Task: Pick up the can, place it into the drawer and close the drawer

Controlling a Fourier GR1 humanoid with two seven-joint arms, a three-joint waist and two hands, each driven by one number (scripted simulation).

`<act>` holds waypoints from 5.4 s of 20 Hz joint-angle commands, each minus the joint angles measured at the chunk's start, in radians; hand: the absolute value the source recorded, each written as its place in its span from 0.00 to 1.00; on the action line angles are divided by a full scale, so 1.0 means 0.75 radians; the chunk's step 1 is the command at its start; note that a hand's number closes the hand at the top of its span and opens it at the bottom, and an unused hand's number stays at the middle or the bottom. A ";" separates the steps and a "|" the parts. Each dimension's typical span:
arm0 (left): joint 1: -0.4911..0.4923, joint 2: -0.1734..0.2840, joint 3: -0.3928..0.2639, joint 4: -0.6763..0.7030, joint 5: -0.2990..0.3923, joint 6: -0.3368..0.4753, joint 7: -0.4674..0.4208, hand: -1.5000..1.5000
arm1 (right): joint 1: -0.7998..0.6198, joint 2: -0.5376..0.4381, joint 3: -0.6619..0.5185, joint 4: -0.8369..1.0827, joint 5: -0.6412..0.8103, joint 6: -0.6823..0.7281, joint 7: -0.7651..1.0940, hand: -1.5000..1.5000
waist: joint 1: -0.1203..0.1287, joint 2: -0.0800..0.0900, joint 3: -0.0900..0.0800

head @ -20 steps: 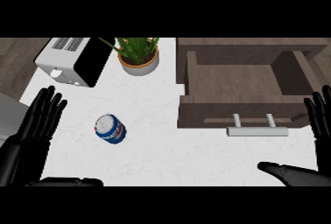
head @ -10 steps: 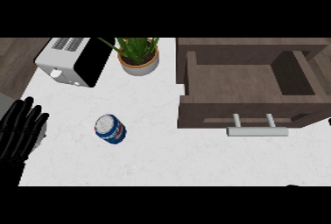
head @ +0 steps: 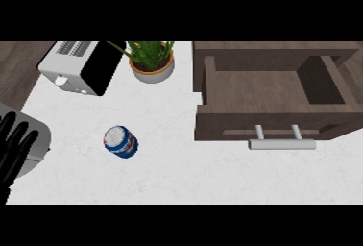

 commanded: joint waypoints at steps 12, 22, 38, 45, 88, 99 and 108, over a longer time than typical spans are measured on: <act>-0.130 -0.129 -0.036 0.238 0.062 0.076 0.012 0.00 | 0.133 -0.019 -0.256 -0.053 -0.241 0.225 0.003 0.00 | -0.005 0.000 0.000; -0.210 -0.151 -0.079 0.537 -0.053 0.126 -0.187 0.00 | 0.157 0.046 -0.308 -0.010 -0.178 0.340 -0.054 0.00 | -0.004 0.001 0.000; -0.225 -0.152 -0.107 1.125 -0.082 0.202 -0.723 0.00 | 0.192 0.126 -0.402 -0.103 -0.254 0.427 0.025 0.00 | -0.007 0.001 -0.001; -0.259 -0.069 0.073 1.330 -0.018 0.058 -0.826 0.00 | 0.087 0.089 -0.426 -0.107 -0.249 0.388 0.132 0.00 | -0.002 0.002 -0.001; -0.672 -0.108 0.125 2.187 0.143 -0.338 -1.304 1.00 | 0.147 0.181 -0.505 -0.247 -0.393 0.460 0.273 0.00 | -0.008 0.002 -0.001; -0.678 -0.145 0.104 1.786 0.224 -0.094 -1.075 1.00 | 0.134 0.181 -0.576 -0.232 -0.431 0.480 0.250 0.00 | -0.002 -0.001 0.000; -0.690 -0.124 -0.042 1.370 0.168 0.098 -0.819 1.00 | 0.268 0.181 -0.517 -0.172 -0.448 0.520 0.113 0.00 | -0.006 -0.005 0.001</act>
